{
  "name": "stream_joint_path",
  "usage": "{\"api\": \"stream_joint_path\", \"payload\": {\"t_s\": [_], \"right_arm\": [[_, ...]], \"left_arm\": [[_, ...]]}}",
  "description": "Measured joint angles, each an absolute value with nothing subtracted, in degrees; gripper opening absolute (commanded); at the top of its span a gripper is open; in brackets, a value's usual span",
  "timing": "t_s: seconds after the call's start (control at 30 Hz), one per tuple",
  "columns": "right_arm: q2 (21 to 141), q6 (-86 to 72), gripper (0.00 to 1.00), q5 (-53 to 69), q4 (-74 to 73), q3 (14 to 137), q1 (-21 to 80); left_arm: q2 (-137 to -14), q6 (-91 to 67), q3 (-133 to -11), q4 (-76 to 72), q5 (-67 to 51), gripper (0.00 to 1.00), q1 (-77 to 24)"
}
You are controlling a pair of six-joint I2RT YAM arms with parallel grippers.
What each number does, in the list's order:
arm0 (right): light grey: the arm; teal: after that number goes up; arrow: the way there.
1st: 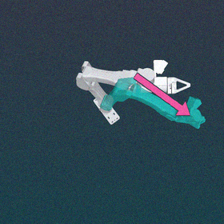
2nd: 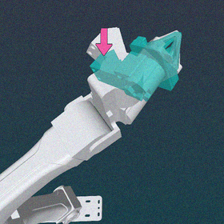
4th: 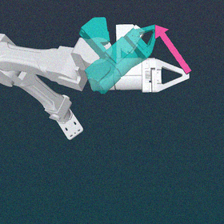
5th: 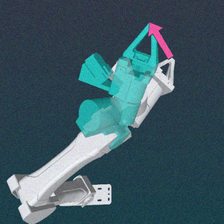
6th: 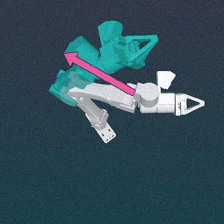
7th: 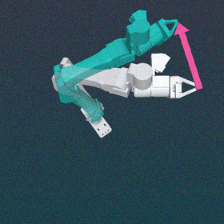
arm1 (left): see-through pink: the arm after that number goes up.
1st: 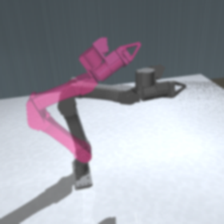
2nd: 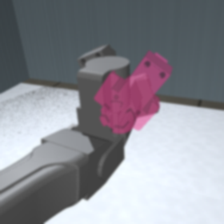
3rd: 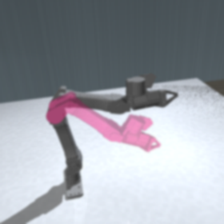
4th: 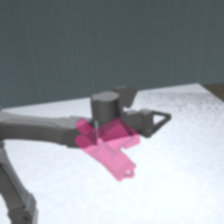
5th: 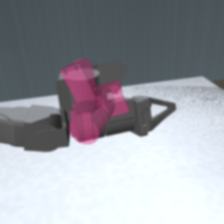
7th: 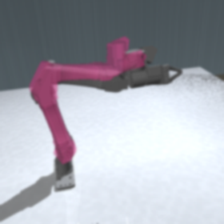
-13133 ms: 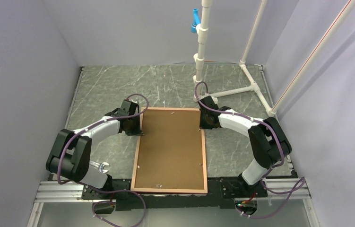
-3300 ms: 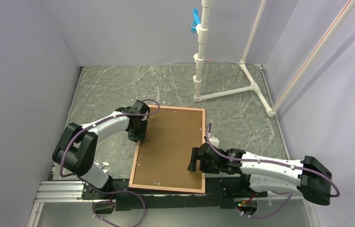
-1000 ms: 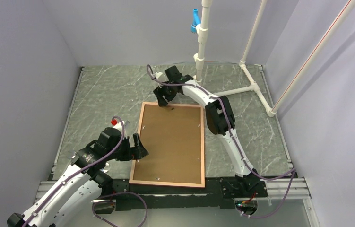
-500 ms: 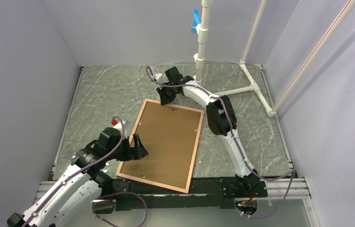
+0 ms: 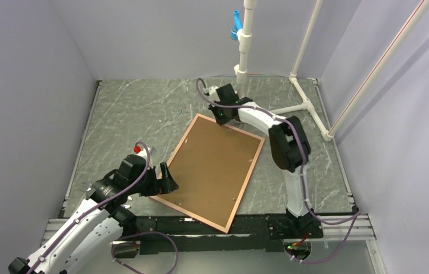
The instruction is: Put the photo into the frame
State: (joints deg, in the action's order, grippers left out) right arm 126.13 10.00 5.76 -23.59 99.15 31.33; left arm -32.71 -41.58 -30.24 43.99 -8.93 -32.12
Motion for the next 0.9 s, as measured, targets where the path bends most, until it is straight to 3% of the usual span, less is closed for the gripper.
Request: {"api": "stream_joint_path", "payload": {"t_s": [0.2,0.4,0.67,0.7,0.9], "right_arm": [[109.89,0.05,0.0,5.56,-28.27,79.75,33.52],[105.73,-3.86,0.0,3.84,-29.12,71.33,34.79],[99.02,-9.17,0.0,3.81,-28.08,63.24,31.35],[98.26,-9.82,0.02,4.47,-27.7,62.33,30.55],[93.76,-12.69,0.36,5.02,-27.75,57.76,25.98]], "left_arm": [[-33.39,-43.0,-30.24,44.45,-8.36,0.97,-32.12],[-34.87,-45.04,-30.24,45.47,-7.46,0.94,-32.12],[-37.17,-52.16,-25.71,45.58,-5.61,0.8,-32.12],[-37.69,-53.25,-24.91,45.3,-5.3,0.79,-32.12],[-42.78,-56.42,-22.13,44.77,-4.19,0.72,-32.29]]}}
